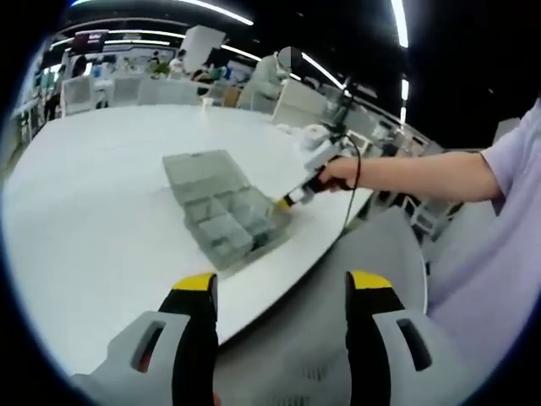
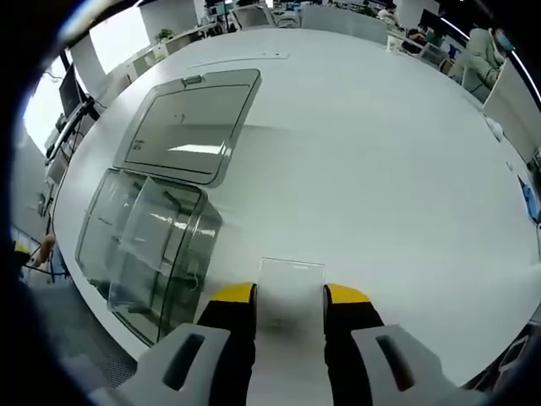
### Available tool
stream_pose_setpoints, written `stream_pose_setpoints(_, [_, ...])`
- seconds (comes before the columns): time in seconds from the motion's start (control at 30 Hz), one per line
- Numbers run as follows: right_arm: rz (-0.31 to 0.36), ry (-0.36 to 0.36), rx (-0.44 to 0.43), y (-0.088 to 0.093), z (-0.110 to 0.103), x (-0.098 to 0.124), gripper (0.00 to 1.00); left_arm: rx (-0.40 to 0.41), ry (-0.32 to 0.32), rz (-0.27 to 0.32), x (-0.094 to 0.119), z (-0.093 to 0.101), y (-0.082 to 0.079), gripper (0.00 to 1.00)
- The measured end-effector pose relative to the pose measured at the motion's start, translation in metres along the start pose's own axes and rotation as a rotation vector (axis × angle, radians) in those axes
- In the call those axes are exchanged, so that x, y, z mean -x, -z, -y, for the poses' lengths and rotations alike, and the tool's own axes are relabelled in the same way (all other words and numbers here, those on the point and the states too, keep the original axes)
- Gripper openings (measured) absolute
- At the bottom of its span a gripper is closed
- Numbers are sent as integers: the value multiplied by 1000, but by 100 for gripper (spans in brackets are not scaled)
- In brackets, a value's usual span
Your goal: Insert the divider into the dual guide fixture by aligning both edges with the guide slots and pushing it downward to the bottom, including one-sided entry, uneven engagement, binding, and posture correction.
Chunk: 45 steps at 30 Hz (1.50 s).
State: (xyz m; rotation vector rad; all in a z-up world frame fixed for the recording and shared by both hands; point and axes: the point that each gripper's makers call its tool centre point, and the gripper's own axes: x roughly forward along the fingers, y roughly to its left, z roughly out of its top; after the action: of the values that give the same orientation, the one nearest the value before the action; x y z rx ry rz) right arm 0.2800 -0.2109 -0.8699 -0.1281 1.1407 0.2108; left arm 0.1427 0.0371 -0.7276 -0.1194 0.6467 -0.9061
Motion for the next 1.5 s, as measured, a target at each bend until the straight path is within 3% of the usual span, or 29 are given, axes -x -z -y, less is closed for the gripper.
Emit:
stream_pose_setpoints(0.77, [74, -55, -15, 1, 2, 19, 27, 0, -6, -4, -6, -5, -6, 57])
stream_pose_setpoints(1.2, [172, -77, 54, -10, -5, 56, 27, 15, -47, -35, -5, -21, 3, 54])
stream_pose_setpoints(1.5, [258, -107, 89, -23, -21, 85, 27, 15, -68, 10, -3, -29, -16, 49])
